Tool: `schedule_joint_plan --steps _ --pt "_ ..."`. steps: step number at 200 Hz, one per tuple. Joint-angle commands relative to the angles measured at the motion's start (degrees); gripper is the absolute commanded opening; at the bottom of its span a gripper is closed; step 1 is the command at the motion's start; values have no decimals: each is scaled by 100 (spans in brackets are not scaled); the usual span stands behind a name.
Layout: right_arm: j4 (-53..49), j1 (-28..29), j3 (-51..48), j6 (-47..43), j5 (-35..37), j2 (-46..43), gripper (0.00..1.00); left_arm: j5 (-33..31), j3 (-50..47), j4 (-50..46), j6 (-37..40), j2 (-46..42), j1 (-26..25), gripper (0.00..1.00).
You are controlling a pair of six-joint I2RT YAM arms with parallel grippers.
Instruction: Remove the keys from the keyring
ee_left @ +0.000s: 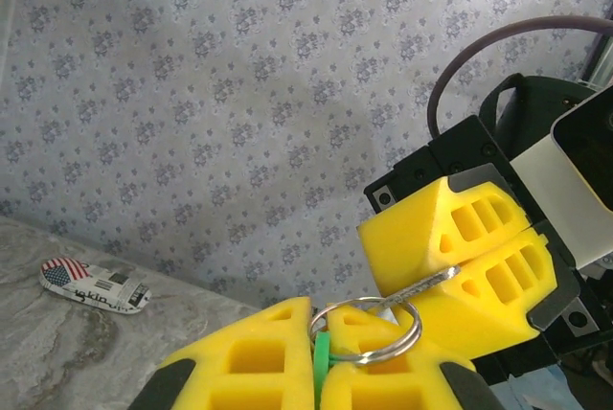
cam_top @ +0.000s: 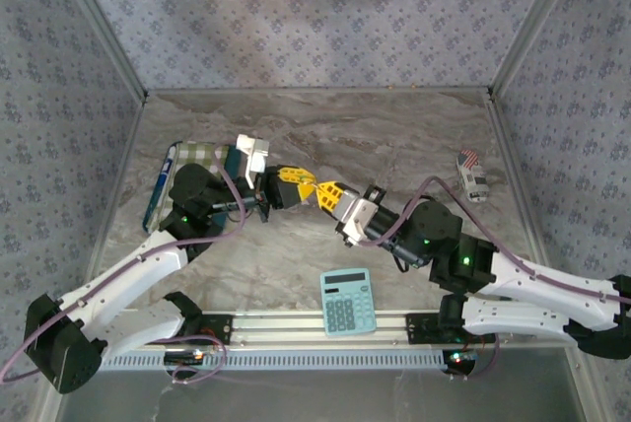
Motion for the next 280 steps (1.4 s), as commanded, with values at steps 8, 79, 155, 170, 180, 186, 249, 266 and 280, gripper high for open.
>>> schedule_joint_plan --steps 8,79,155,170,180,186,249,266,280 --pt "-81 -40 187 326 260 18 0 -951 171 395 38 -141 198 0" --pt "13 -231 -192 174 -663 -257 0 -1449 -238 1076 -692 -271 519 0" --pt "-1943 408 378 -471 -1574 -270 0 -1250 -45 1721 -1713 157 982 0" --pt "-2066 515 453 -537 -1608 -160 0 -1235 21 1672 -1732 191 980 0" --pt "-2162 551 504 -572 -1612 -52 0 -1175 82 1600 -1701 213 976 0" --pt "-2196 581 524 -597 -1573 5 0 -1155 131 1494 -1675 214 978 0" --pt "-1864 478 729 -960 -1699 663 0 -900 568 -27 -457 70 402 0" --pt "-1815 447 805 -1030 -1748 810 0 -883 688 -479 -95 -1 241 0" --pt "-1758 420 846 -1047 -1750 919 0 -820 724 -663 74 -45 182 0"
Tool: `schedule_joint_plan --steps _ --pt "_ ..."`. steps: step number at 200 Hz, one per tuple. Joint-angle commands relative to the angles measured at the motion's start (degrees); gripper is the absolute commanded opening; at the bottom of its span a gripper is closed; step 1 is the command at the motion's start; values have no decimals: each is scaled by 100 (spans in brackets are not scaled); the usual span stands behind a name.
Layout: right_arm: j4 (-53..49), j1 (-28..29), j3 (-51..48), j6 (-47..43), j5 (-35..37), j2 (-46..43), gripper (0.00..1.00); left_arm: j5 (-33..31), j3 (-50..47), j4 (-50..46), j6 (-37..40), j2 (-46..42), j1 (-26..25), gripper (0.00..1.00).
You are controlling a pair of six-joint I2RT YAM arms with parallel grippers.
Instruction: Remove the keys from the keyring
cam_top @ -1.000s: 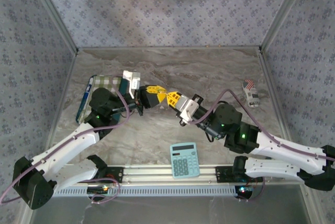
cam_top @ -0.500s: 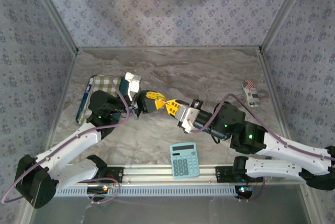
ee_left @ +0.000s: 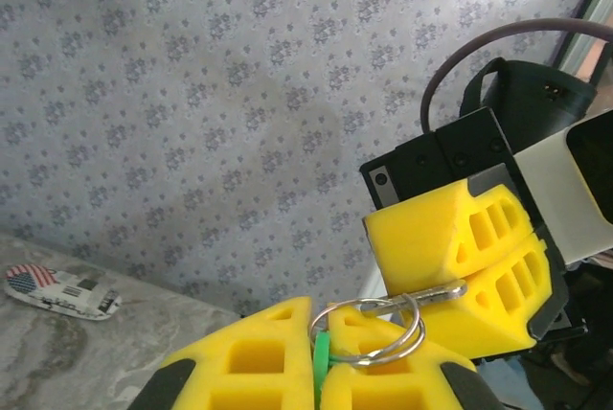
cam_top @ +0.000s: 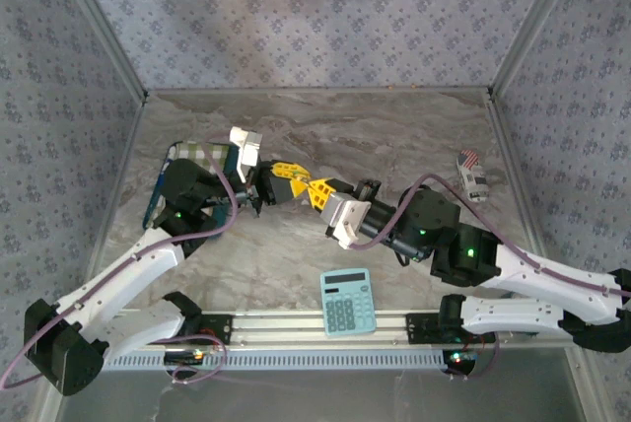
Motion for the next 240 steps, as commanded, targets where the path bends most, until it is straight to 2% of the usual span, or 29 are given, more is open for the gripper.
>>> schedule_joint_plan --steps 1,53,82,133,197,220,240 --pt "-880 260 -83 -255 -1466 434 0 -1297 416 -605 463 -8 -33 0" --pt "-652 251 12 -280 -1250 734 0 -1301 582 -1184 1010 -19 -313 0" --pt "-269 299 -62 -304 -703 868 0 -1372 717 -1500 1362 20 -535 0" --pt "-265 278 -133 -469 -308 1015 0 -1456 887 -1914 1913 76 -907 0" --pt "236 -287 -427 432 -784 391 0 -1752 556 -1647 2086 -112 -1055 0" --pt "374 -388 -472 597 -844 368 0 -1627 575 -1663 2148 -56 -1106 0" --pt "564 -524 -517 728 -853 312 0 -1650 550 -1725 2259 -67 -1171 9"
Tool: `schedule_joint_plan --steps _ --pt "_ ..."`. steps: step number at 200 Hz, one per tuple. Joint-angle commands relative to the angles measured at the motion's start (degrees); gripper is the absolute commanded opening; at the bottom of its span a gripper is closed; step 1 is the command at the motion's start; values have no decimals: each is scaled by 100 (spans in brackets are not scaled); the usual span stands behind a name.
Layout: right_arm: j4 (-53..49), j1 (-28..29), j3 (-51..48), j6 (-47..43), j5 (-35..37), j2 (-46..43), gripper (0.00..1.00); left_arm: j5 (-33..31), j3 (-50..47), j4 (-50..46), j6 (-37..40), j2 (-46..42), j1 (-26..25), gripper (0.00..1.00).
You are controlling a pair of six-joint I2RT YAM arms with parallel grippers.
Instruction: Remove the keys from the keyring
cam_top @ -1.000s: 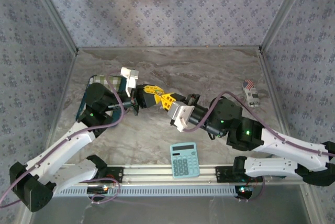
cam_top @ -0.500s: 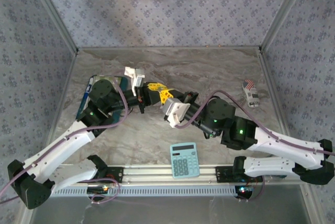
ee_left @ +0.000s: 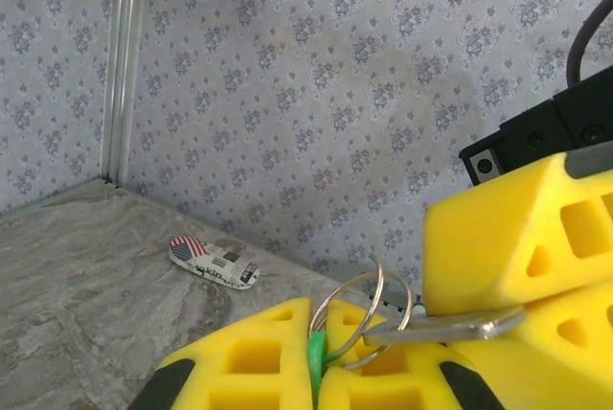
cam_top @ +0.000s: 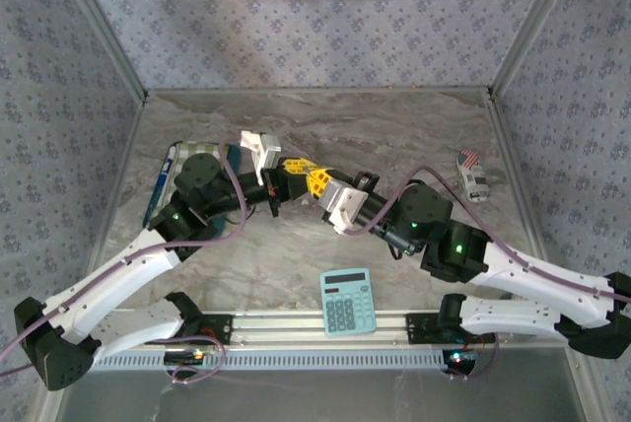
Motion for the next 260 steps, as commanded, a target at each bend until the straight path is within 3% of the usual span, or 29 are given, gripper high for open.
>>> schedule_joint_plan --steps 1,77,158,194,230,246,260 --pt "7 -47 -221 422 -824 187 0 393 1 432 281 0 -327 10" --pt "164 -268 -123 470 -607 73 0 8 -282 383 428 -250 -369 52" --pt "-31 -812 7 834 -1067 -134 0 -705 -692 32 727 -881 -372 72" --pt "-161 -1413 85 1470 -1921 -164 0 -1032 -659 -377 784 -1157 -337 77" --pt "-43 -2242 146 2568 -3366 -114 0 -941 -391 -813 598 -1266 -26 79" --pt "95 -2615 209 3132 -4206 -23 0 -552 -264 -778 99 -1209 426 80" --pt "364 -2941 225 3695 -4938 124 0 185 -219 -386 -628 -1078 1006 81"
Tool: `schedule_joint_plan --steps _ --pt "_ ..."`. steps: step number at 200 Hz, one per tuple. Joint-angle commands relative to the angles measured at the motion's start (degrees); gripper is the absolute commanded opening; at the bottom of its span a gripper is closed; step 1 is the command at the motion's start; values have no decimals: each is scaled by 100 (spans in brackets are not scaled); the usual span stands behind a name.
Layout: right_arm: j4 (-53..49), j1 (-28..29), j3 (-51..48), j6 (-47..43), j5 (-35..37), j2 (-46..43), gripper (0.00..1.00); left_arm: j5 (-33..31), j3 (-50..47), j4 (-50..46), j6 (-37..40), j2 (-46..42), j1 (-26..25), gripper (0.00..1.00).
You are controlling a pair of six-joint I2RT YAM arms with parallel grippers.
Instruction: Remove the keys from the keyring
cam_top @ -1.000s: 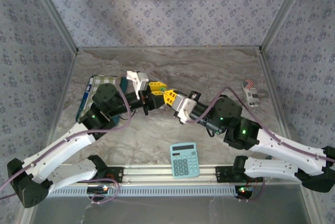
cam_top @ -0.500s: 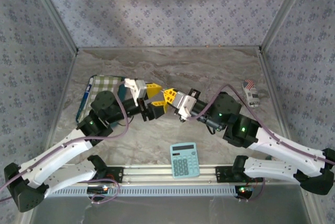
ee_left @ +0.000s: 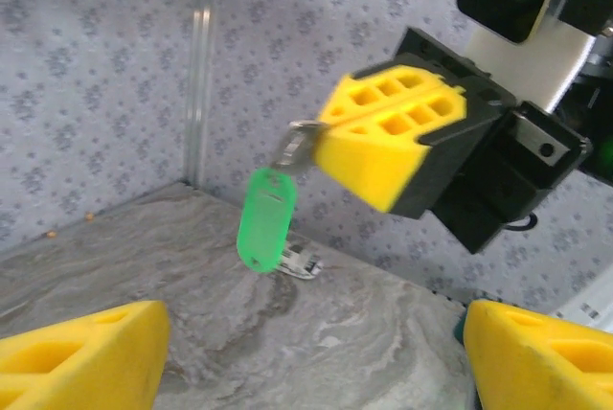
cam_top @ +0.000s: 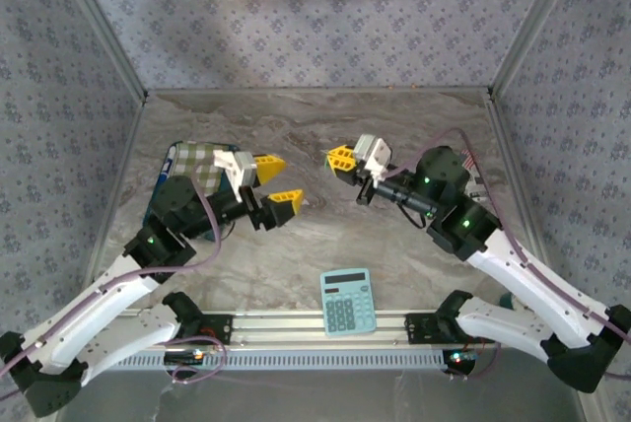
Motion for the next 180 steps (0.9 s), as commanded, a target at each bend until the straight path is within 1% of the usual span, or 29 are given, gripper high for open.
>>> schedule_joint_plan --steps 1,17,34,48,61,77,98,108,116,128,136,143,153,165,180 --pt "473 -439 258 1313 -1704 174 0 981 318 354 -1104 111 789 81" --pt "942 -733 232 1902 -2285 341 0 1629 388 897 -1963 356 1338 81" --pt "1340 -951 282 2379 -2772 549 0 2121 425 1588 -2718 638 1627 81" --pt "1732 -1051 344 2797 -3136 735 0 2442 458 2221 -3274 897 1702 81" --pt "1882 -1079 475 3036 -3341 894 0 2680 553 2599 -3676 1137 1713 79" --pt "2191 -1093 557 3367 -3542 1046 0 2946 698 2823 -3977 1394 1708 74" --pt "2470 -1114 634 3678 -3585 1162 0 3056 712 3186 -4259 1553 1699 68" --pt "2451 -1116 677 3737 -3454 1194 0 2906 698 2956 -4033 1478 1665 68" --pt "2440 -1119 682 3787 -3291 1195 0 2710 735 2391 -3500 1318 1583 67" --pt "2374 -1120 715 3831 -3042 1195 0 1970 753 1291 -2468 956 1308 67" --pt "2327 -1125 741 3894 -2885 1195 0 1324 719 827 -1815 703 1046 68" --pt "2310 -1123 745 3972 -2760 1195 0 800 681 551 -1433 532 826 70" --pt "2321 -1108 751 4060 -2591 1186 0 285 615 433 -1147 349 621 73" --pt "2121 -1027 773 4046 -2248 1151 0 -7 545 440 -994 254 523 73" --pt "2035 -936 784 4021 -2045 1118 0 -371 524 360 -840 268 389 73"
